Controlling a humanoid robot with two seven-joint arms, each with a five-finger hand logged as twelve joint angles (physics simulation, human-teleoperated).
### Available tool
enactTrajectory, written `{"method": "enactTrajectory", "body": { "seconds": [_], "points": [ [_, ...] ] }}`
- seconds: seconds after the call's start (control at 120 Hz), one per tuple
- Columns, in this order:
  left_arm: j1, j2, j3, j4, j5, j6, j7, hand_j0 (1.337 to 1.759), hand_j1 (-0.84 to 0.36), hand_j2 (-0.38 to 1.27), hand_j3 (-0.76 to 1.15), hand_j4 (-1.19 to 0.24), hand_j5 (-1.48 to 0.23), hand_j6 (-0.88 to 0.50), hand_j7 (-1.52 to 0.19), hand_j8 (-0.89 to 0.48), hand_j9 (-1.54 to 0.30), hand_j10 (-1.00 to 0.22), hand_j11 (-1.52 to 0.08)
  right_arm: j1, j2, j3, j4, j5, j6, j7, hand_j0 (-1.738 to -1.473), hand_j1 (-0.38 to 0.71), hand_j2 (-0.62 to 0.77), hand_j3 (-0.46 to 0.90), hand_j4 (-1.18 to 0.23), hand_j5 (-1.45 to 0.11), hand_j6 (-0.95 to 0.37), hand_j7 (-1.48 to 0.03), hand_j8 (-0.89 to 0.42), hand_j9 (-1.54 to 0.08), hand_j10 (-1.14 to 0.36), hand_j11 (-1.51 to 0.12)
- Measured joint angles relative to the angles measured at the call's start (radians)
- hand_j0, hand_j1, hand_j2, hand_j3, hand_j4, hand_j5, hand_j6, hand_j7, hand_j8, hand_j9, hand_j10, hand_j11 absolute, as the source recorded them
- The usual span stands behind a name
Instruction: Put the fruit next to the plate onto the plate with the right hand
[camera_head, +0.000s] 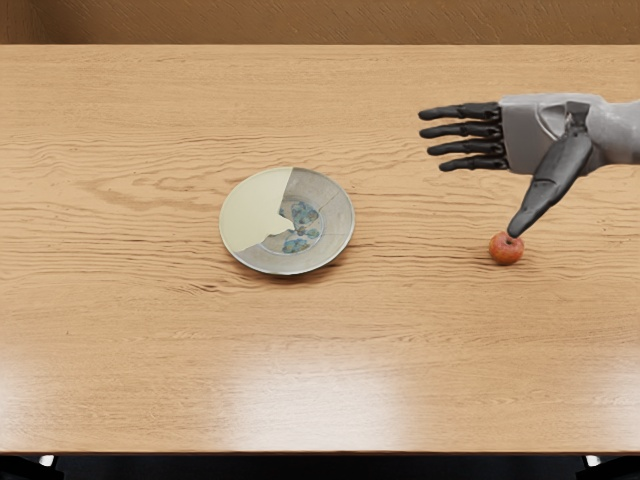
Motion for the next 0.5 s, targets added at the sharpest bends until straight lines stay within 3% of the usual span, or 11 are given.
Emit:
{"method": "enactTrajectory", "body": {
  "seconds": [0.233, 0.383, 0.5],
  "points": [
    [0.000, 0.000, 0.000, 0.000, 0.000, 0.000, 0.000, 1.658, 0.06, 0.05, 0.00, -0.25, -0.32, -0.25, -0.32, -0.25, -0.32, -0.25, -0.32, 0.032, 0.010, 0.001, 0.017, -0.016, 0.000, -0.007, -1.658, -0.31, -0.01, 0.00, -0.03, -0.04, -0.03, -0.05, -0.03, -0.04, -0.03, -0.04],
    [0.000, 0.000, 0.000, 0.000, 0.000, 0.000, 0.000, 1.658, 0.06, 0.05, 0.00, -0.25, -0.32, -0.25, -0.32, -0.25, -0.32, -0.25, -0.32, 0.059, -0.009, 0.005, 0.127, -0.225, -0.064, -0.009, -1.658, -0.31, -0.01, 0.00, -0.04, -0.05, -0.04, -0.05, -0.04, -0.05, -0.04, -0.04],
    [0.000, 0.000, 0.000, 0.000, 0.000, 0.000, 0.000, 1.658, 0.06, 0.05, 0.00, -0.25, -0.32, -0.25, -0.32, -0.25, -0.32, -0.25, -0.32, 0.066, -0.056, 0.003, 0.174, -0.349, -0.145, -0.078, -1.658, -0.31, -0.01, 0.00, -0.04, -0.05, -0.04, -0.05, -0.04, -0.05, -0.04, -0.05]
  ]
}}
